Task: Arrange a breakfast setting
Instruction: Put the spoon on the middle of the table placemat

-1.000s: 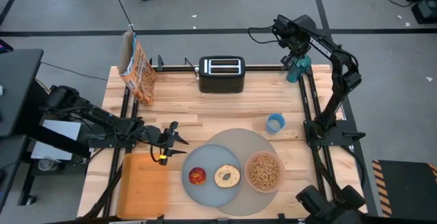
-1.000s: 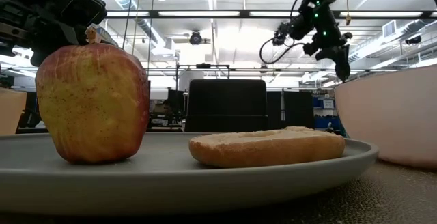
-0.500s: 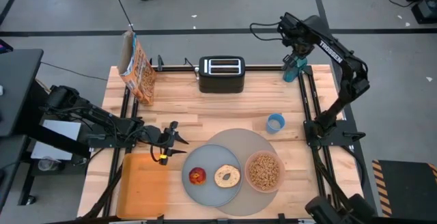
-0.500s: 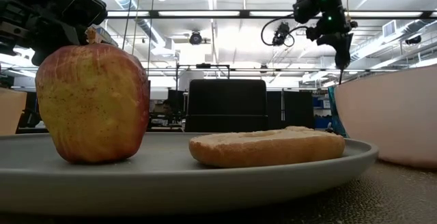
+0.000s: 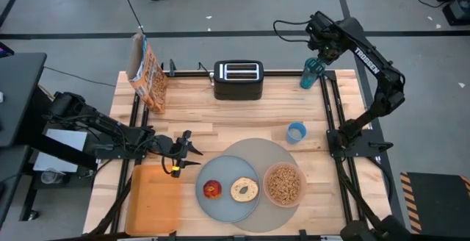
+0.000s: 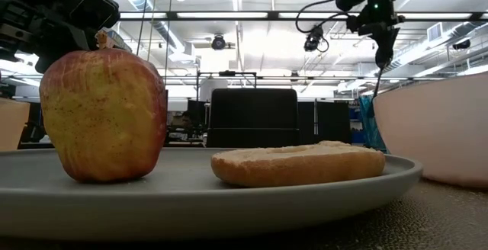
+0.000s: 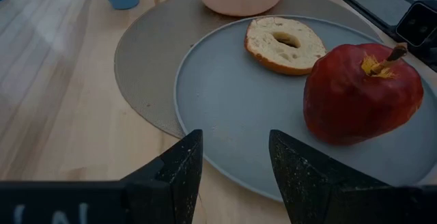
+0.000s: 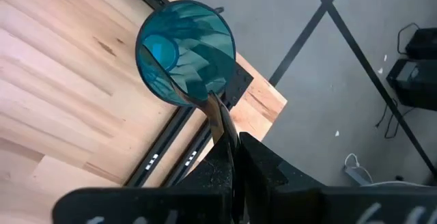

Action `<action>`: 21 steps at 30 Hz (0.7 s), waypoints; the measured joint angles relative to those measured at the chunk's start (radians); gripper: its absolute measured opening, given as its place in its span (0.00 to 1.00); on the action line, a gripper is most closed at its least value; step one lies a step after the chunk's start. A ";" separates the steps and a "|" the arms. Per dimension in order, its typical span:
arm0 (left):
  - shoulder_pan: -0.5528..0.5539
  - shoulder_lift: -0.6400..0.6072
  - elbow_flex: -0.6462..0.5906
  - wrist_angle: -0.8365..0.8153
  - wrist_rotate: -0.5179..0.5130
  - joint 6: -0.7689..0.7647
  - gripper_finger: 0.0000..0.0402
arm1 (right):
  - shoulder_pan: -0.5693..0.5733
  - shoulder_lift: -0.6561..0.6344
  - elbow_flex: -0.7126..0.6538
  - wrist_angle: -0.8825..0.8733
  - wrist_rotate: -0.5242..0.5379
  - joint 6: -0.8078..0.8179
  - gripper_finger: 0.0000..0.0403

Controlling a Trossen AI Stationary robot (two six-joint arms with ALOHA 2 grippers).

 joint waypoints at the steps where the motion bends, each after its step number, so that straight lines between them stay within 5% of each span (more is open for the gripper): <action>1: 0.000 0.000 0.000 0.000 0.000 0.000 0.44 | 0.003 0.000 0.000 0.000 0.003 -0.001 0.05; 12: 0.000 0.000 0.000 0.000 0.000 0.004 0.44 | 0.049 -0.007 0.000 0.000 0.166 0.000 0.05; 21: 0.000 0.000 0.000 -0.002 0.000 0.003 0.44 | 0.062 -0.083 0.000 0.000 0.120 -0.035 0.05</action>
